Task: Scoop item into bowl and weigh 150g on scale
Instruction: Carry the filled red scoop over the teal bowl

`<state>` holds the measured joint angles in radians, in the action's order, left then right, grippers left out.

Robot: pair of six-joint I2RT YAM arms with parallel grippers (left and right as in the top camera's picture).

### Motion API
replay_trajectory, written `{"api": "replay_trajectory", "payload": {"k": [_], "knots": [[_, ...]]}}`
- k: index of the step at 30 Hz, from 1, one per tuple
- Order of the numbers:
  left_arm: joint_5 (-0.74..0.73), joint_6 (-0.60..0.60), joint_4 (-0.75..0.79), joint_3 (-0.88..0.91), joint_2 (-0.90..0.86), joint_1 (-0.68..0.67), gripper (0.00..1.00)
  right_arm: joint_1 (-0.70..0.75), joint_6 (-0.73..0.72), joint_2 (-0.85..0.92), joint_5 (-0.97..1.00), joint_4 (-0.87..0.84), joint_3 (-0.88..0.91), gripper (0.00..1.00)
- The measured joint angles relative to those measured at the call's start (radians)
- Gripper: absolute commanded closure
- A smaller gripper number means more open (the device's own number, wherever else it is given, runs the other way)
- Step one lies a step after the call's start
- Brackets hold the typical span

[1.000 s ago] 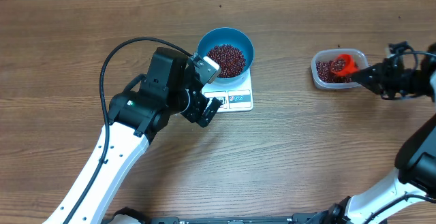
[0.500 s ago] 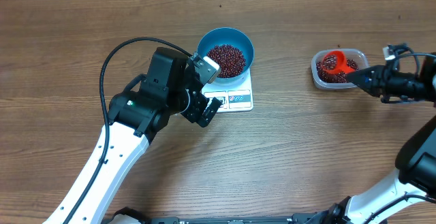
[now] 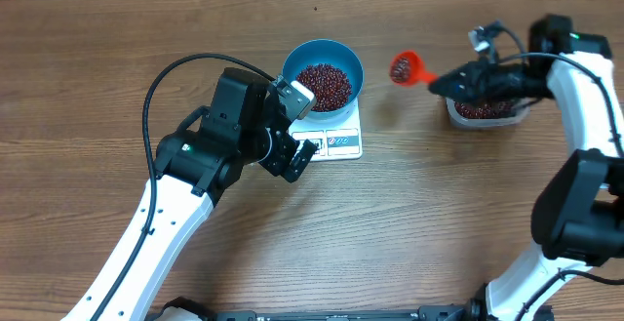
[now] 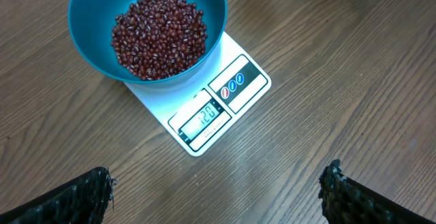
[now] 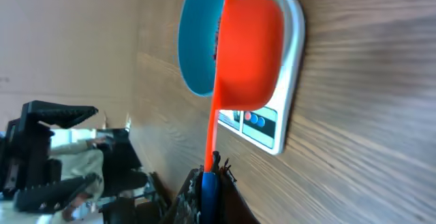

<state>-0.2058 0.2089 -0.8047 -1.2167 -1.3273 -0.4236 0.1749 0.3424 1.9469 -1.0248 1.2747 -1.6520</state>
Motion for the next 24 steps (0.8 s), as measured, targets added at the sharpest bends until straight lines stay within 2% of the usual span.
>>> {"api": "replay_trajectory", "payload": {"k": [8, 16, 23, 24], "knots": [[0.0, 0.0, 0.0, 0.0, 0.0, 0.0, 0.0, -0.187, -0.175, 0.0, 0.164, -0.075, -0.109, 0.96], [0.0, 0.0, 0.0, 0.0, 0.0, 0.0, 0.0, -0.387, -0.298, 0.0, 0.443, -0.16, -0.179, 0.96], [0.0, 0.0, 0.0, 0.0, 0.0, 0.0, 0.0, -0.569, -0.343, 0.0, 0.833, -0.165, -0.24, 0.96], [0.0, 0.0, 0.0, 0.0, 0.0, 0.0, 0.0, -0.615, -0.345, 0.0, 0.936, -0.166, -0.242, 0.96]]}}
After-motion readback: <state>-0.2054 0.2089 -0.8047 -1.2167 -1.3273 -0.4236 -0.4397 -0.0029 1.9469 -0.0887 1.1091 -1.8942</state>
